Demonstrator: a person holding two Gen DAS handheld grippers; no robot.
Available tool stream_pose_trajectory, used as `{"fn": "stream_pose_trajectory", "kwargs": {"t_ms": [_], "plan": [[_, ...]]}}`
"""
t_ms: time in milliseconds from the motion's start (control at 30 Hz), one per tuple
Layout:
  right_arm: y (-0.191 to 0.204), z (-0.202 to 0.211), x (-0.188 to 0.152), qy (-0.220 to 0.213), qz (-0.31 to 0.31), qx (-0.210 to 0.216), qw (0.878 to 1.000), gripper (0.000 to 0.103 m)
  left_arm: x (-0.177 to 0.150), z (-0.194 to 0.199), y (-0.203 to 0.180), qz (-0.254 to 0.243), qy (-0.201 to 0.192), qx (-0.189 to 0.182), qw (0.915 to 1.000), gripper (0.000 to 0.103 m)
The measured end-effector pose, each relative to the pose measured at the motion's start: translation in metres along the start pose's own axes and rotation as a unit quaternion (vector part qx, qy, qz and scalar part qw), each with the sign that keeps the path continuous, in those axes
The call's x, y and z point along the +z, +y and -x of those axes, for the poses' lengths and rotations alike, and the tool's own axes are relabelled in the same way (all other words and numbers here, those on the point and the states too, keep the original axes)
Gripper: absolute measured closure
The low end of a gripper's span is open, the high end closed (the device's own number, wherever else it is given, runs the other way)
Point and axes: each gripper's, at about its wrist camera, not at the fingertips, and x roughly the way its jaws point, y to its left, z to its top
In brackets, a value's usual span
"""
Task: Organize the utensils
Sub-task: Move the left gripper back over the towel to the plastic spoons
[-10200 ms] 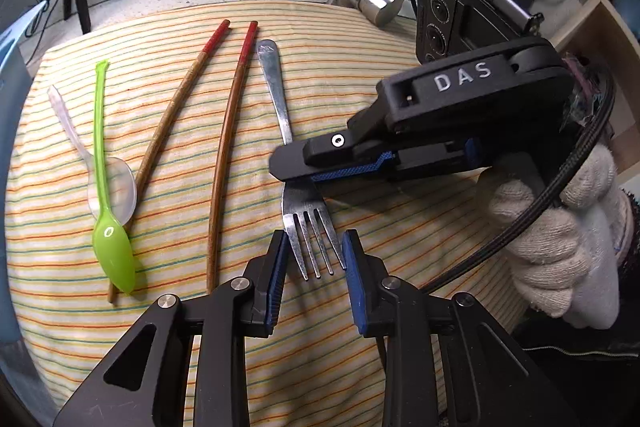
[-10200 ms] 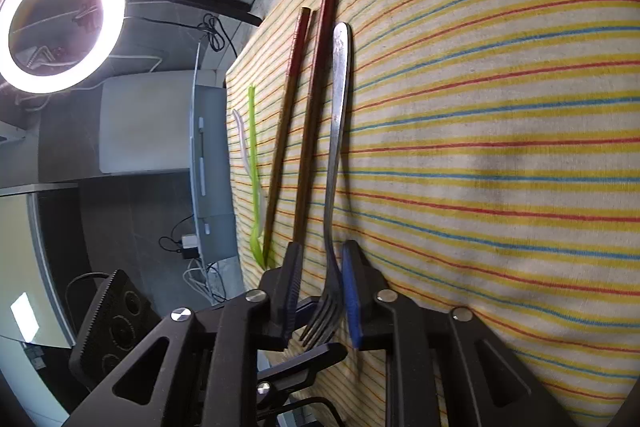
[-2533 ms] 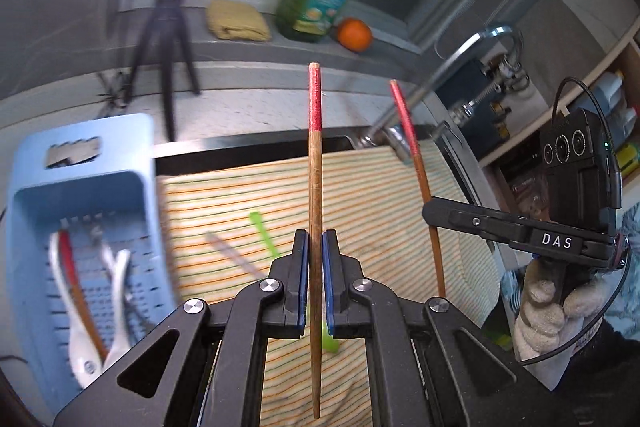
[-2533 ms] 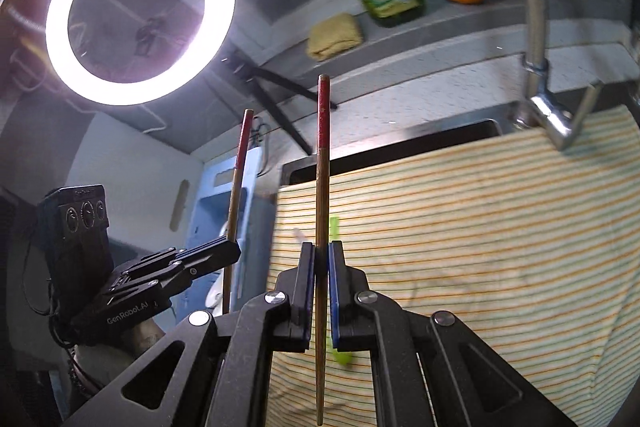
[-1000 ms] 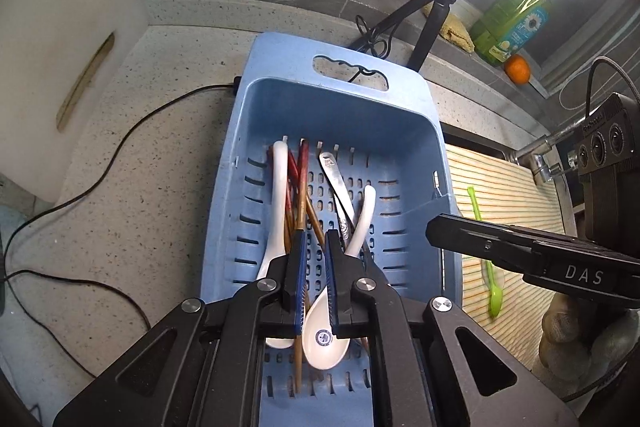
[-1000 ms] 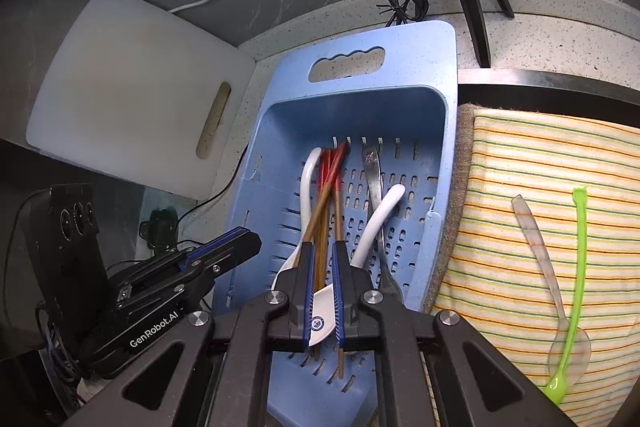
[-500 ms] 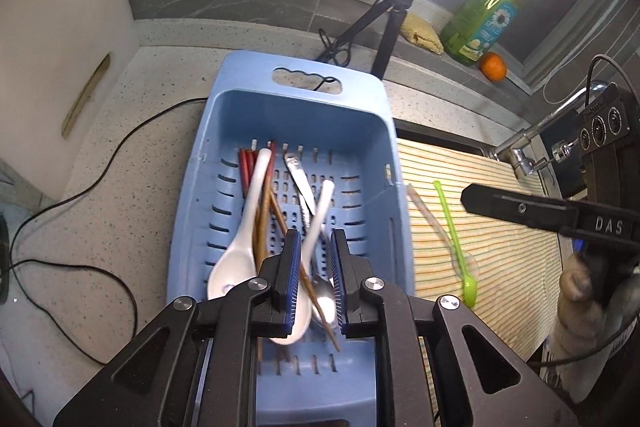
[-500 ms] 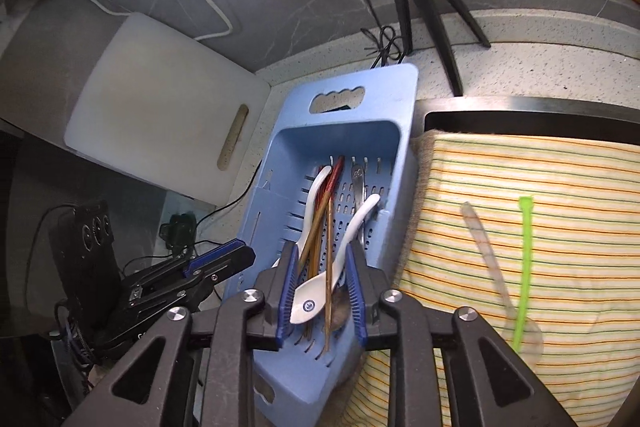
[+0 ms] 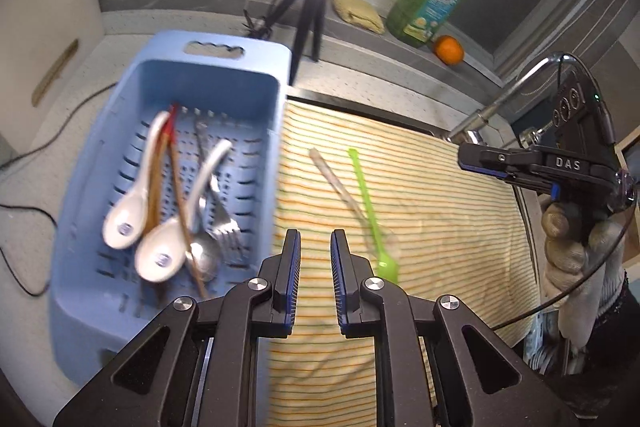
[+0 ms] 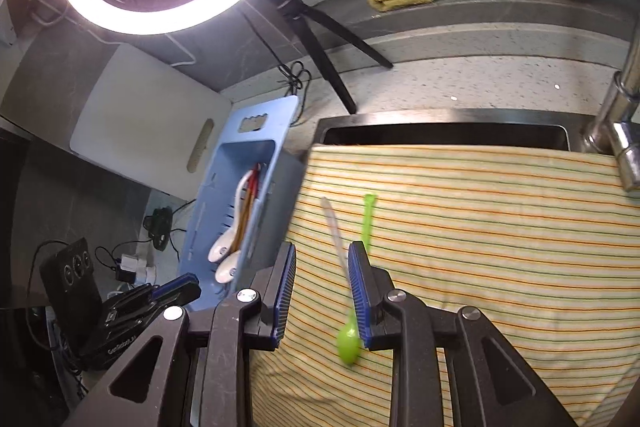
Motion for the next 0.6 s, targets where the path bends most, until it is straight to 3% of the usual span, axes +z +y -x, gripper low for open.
{"fn": "stream_pose_trajectory", "kwargs": {"t_ms": [300,600], "plan": [[-0.025,-0.026,-0.017,0.066,-0.002,0.019,0.998,0.078,-0.037,-0.04,-0.035,0.028,0.035,-0.034,0.9984,0.089],[-0.031,-0.058,-0.009,0.099,0.004,0.007,0.995,0.078,-0.044,-0.056,-0.039,0.059,0.04,-0.03,0.997,0.085]]}}
